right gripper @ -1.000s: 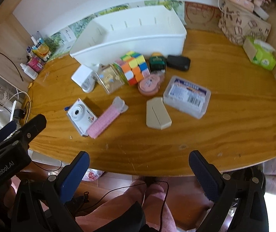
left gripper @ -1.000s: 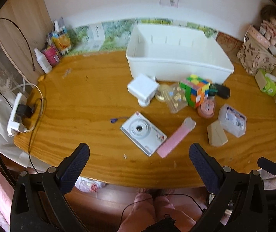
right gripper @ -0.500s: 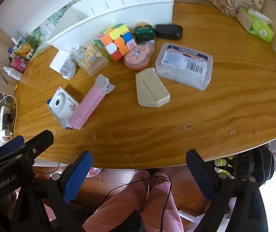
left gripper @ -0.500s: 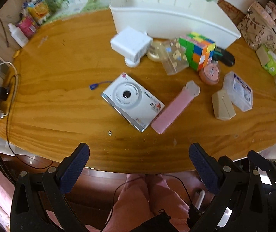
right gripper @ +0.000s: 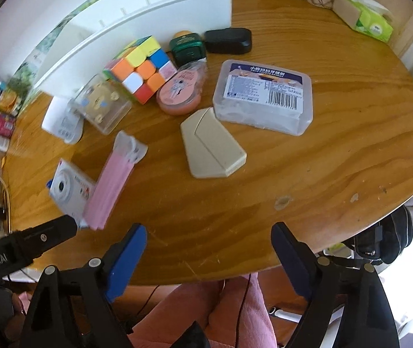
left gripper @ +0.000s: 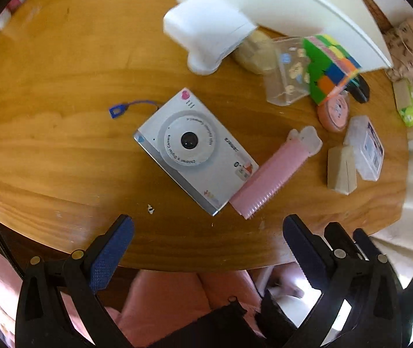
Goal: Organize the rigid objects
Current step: 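Grasp white compact device with left tool while right tool grasps beige block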
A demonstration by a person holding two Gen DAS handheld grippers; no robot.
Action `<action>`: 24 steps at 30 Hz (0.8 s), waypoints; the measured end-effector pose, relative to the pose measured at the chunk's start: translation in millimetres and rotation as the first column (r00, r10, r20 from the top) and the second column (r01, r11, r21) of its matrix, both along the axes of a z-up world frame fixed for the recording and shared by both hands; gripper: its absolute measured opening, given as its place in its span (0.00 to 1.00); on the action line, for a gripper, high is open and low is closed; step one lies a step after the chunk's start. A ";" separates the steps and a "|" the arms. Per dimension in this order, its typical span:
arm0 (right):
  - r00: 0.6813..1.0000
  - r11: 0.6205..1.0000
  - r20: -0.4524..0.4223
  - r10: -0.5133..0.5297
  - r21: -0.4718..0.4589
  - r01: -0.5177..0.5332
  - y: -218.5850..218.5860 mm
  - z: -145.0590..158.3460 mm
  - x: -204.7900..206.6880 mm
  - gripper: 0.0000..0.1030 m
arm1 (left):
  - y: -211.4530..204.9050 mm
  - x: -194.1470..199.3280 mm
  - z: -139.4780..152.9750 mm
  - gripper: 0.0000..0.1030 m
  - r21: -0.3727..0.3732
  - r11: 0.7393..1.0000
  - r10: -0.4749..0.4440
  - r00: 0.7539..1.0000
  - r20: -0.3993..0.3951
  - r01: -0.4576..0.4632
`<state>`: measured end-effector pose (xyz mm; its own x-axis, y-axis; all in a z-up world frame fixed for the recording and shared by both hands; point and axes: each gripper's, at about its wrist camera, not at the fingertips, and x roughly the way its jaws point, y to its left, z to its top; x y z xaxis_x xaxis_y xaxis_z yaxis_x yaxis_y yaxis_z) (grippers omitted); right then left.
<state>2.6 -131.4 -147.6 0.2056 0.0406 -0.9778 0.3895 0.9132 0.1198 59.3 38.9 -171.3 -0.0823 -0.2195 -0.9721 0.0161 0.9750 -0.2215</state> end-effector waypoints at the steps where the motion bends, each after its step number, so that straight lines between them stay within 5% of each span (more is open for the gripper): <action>1: 1.000 1.000 -0.003 -0.008 -0.002 0.008 -0.7 -1.5 2.6 0.86 | 2.9 2.5 -1.9 0.99 -0.004 1.000 0.010 1.000 -0.015 -0.010; 14: 0.999 0.999 -0.051 -0.009 -0.042 0.007 -16.6 -17.6 32.5 0.79 | 40.1 39.1 -24.6 0.97 -0.013 0.979 0.201 0.965 -0.168 -0.206; 24: 0.977 0.980 -0.087 0.194 0.049 -0.190 -43.4 -27.7 75.2 0.66 | 82.6 56.6 -53.1 0.94 0.049 0.908 0.416 0.877 -0.241 -0.417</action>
<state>77.7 -174.8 -175.3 0.1001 0.1107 -0.9888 0.2181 0.9672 0.1303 115.9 121.5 -224.4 -0.2131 -0.2891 -0.9333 -0.4455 0.8789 -0.1705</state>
